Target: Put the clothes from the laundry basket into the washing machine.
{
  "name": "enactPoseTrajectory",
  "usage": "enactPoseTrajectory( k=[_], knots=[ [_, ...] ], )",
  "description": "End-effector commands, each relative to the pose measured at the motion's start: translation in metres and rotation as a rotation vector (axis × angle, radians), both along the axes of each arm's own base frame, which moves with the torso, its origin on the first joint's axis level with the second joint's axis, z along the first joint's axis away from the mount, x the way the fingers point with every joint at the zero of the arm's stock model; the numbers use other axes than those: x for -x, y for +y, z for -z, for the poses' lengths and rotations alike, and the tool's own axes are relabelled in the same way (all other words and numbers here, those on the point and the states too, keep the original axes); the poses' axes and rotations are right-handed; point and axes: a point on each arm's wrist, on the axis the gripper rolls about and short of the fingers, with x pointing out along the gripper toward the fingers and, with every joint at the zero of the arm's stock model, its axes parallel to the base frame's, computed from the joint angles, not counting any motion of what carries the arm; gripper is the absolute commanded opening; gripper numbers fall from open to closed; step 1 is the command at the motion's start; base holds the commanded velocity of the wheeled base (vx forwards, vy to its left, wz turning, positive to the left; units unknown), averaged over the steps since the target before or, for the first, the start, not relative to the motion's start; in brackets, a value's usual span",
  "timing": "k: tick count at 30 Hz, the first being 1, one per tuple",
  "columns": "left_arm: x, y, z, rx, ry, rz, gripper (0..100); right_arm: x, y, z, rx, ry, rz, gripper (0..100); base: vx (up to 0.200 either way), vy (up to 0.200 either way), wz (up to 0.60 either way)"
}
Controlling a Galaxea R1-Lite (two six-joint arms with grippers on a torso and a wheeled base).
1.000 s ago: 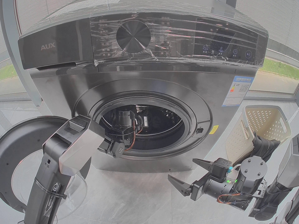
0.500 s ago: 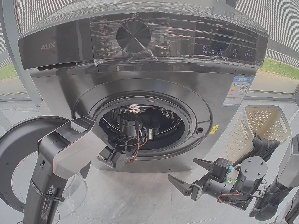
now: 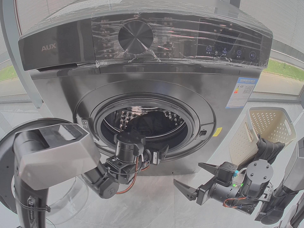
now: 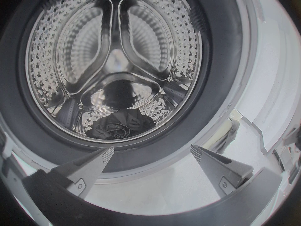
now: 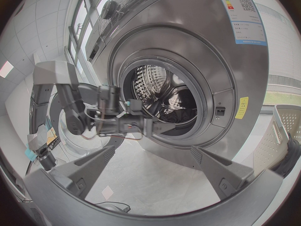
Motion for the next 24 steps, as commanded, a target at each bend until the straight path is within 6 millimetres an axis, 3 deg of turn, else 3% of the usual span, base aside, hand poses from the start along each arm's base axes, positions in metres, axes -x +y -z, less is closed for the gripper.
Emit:
enactPoseTrajectory(
  k=[1, 3, 4, 7, 11, 20, 24],
  knots=[
    [0.057, 0.027, -0.059, 0.072, -0.062, 0.026, 100, 0.002, -0.01, -0.005, -0.007, -0.006, 0.023, 100, 0.0, 0.0, 0.0],
    [0.065, 0.034, -0.068, 0.086, -0.07, 0.025, 100, 0.0, -0.013, -0.007, -0.01, -0.012, 0.038, 100, 0.0, 0.0, 0.0],
    [0.08, 0.047, -0.083, 0.109, -0.09, 0.024, 100, -0.004, -0.02, -0.01, -0.017, -0.025, 0.071, 100, 0.0, 0.0, 0.0],
    [0.107, 0.068, -0.103, 0.133, -0.125, 0.026, 100, -0.006, -0.03, -0.022, -0.045, -0.063, 0.114, 100, 0.0, 0.0, 0.0],
    [0.139, 0.092, -0.111, 0.136, -0.14, -0.001, 100, 0.001, -0.047, -0.027, -0.035, -0.081, 0.161, 100, 0.0, 0.0, 0.0],
    [0.169, 0.125, -0.122, 0.172, -0.191, -0.044, 100, 0.0, -0.086, -0.044, -0.062, -0.148, 0.353, 100, 0.0, 0.0, 0.0],
    [0.181, 0.138, -0.124, 0.169, -0.217, -0.05, 100, 0.009, -0.102, -0.046, -0.024, -0.169, 0.409, 100, 0.0, 0.0, 0.0]
  ],
)
